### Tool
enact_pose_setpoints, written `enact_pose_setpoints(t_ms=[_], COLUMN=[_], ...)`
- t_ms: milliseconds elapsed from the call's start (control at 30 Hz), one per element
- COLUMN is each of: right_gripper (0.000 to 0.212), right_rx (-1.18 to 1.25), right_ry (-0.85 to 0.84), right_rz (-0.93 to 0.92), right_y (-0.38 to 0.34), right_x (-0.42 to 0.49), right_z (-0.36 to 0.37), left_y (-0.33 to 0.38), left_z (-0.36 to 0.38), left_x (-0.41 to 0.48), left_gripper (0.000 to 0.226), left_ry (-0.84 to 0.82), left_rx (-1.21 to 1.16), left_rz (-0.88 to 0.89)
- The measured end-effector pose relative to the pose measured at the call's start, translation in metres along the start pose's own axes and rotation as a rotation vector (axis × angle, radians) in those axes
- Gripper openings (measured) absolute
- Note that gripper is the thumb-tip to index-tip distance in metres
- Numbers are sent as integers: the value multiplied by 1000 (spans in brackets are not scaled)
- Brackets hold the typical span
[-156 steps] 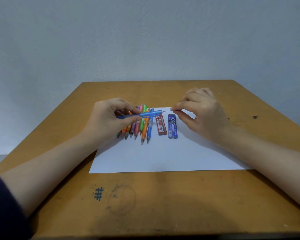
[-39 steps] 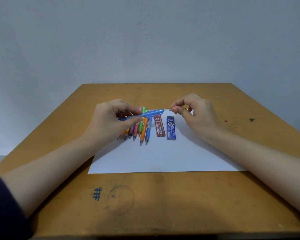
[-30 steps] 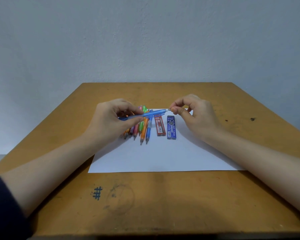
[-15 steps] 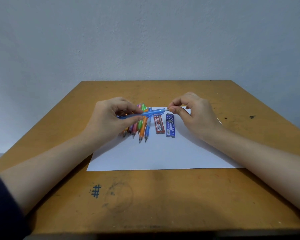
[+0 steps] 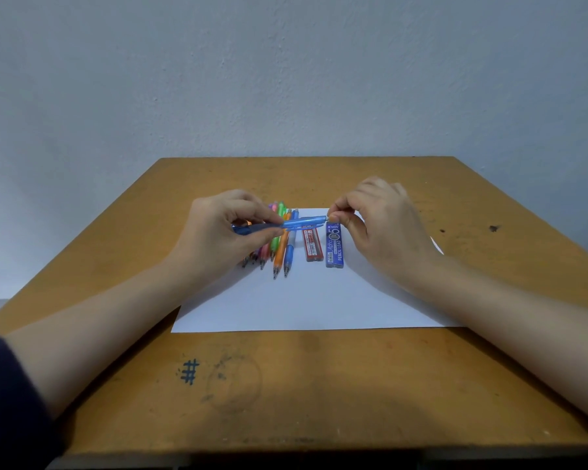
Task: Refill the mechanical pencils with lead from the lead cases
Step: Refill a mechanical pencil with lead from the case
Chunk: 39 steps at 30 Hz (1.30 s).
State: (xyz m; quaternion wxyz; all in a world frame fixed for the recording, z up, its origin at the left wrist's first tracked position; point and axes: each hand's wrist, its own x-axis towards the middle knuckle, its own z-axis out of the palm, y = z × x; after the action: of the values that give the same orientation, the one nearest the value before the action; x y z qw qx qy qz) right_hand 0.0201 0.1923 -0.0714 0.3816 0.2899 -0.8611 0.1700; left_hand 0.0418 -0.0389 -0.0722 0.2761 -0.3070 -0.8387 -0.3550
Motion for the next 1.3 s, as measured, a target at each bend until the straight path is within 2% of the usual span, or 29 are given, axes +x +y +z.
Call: enact_pose_setpoints(t_ms=[100, 200, 267, 333, 467, 733, 900, 1000, 1200, 1300], right_gripper=[22, 10, 10, 12, 12, 6, 9, 14, 23, 23], right_rx=[59, 256, 364, 391, 365, 334, 373, 313, 134, 120], right_ry=[-3, -57, -95, -94, -100, -29, -171, -179, -354, -373], right_rz=[27, 205, 320, 360, 370, 227, 348, 396, 385, 391], right_y=[-1, -3, -2, 0, 2, -1, 5, 17, 37, 41], right_x=[0, 2, 2, 1, -1, -5, 0, 3, 8, 10], right_z=[-1, -7, -11, -15, -21, -14, -12, -9, 1, 7], left_y=[0, 2, 4, 5, 7, 5, 2, 3, 3, 3], left_z=[2, 3, 4, 5, 4, 5, 8, 9, 9, 8], left_x=[-1, -1, 0, 0, 0, -1, 0, 0, 1, 2], left_gripper=[18, 16, 17, 16, 15, 18, 15, 15, 16, 15], left_ry=[15, 27, 55, 80, 84, 68, 62, 48, 32, 35], left_rx=[-9, -32, -44, -54, -77, -84, -58, -35, -23, -12], left_rz=[5, -13, -38, -66, -82, -71, -100, -90, -77, -72])
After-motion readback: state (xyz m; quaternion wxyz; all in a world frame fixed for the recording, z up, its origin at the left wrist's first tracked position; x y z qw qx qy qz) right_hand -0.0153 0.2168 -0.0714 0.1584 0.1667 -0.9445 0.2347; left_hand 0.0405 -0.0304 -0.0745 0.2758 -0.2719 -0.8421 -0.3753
